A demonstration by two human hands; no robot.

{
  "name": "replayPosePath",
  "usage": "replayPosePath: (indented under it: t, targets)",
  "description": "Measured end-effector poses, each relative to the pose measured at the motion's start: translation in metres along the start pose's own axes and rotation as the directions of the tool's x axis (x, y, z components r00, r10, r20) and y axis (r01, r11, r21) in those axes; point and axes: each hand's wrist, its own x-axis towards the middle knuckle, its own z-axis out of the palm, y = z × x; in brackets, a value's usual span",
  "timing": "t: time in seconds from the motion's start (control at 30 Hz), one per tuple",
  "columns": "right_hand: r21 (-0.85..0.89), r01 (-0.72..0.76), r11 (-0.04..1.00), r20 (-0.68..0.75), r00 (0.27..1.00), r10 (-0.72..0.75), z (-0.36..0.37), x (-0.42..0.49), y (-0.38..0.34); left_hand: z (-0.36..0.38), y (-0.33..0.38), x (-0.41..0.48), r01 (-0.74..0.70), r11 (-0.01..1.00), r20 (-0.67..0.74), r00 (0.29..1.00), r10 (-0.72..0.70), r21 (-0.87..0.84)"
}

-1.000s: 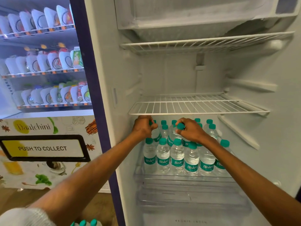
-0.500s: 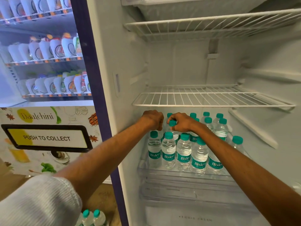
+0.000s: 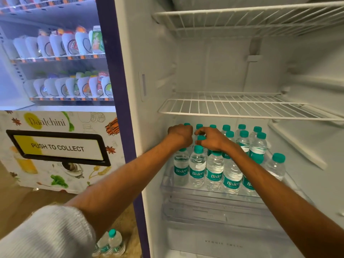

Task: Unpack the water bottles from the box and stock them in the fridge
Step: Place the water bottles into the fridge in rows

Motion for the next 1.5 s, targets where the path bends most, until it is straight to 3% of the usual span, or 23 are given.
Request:
replayPosePath:
  t: [0.1,0.17,0.4,0.57,0.67,0.8,0.97,1.17,1.37,1.5]
  targets:
    - [-0.037,0.106,0.994,-0.245,0.963,-0.112,0.008,-0.022,-0.015,0.003,0.000,-0.022,-0.049,0.989,-0.204,0.979,0.020,-0.139]
    - [-0.062,0.177,0.982,-0.331,0.925,-0.188,0.018,-0.039,-0.027,0.008,-0.002,-0.043,-0.125,0.966,-0.337,0.941,0.043,-0.226]
    - [0.049,0.367,0.929,-0.392,0.862,-0.320,0.057,-0.109,-0.066,0.041,-0.018,-0.148,-0.383,0.769,-0.561,0.827,0.038,-0.511]
    - [0.152,0.535,0.831,-0.403,0.801,-0.442,0.089,-0.172,-0.103,0.067,-0.037,-0.236,-0.433,0.664,-0.626,0.777,-0.068,-0.609]
    - [0.194,0.590,0.784,-0.365,0.785,-0.500,0.114,-0.193,-0.122,0.082,-0.059,-0.273,-0.385,0.686,-0.616,0.779,-0.117,-0.617]
    - [0.260,0.576,0.775,-0.260,0.815,-0.518,0.155,-0.201,-0.151,0.109,-0.098,-0.304,-0.232,0.729,-0.571,0.780,-0.256,-0.644]
    - [0.363,0.423,0.830,-0.054,0.899,-0.435,0.222,-0.185,-0.171,0.159,-0.156,-0.320,-0.017,0.737,-0.485,0.762,-0.428,-0.676]
    - [0.265,0.298,0.917,0.145,0.928,-0.343,0.313,-0.147,-0.162,0.250,-0.229,-0.325,0.300,0.702,-0.254,0.783,-0.568,-0.646]
    - [0.112,0.165,0.980,0.337,0.921,-0.193,0.397,-0.105,-0.149,0.319,-0.279,-0.306,0.458,0.734,-0.042,0.835,-0.549,-0.502]
    - [-0.048,0.118,0.992,0.482,0.873,-0.081,0.440,-0.087,-0.146,0.339,-0.294,-0.269,0.430,0.799,0.058,0.891,-0.450,-0.420]
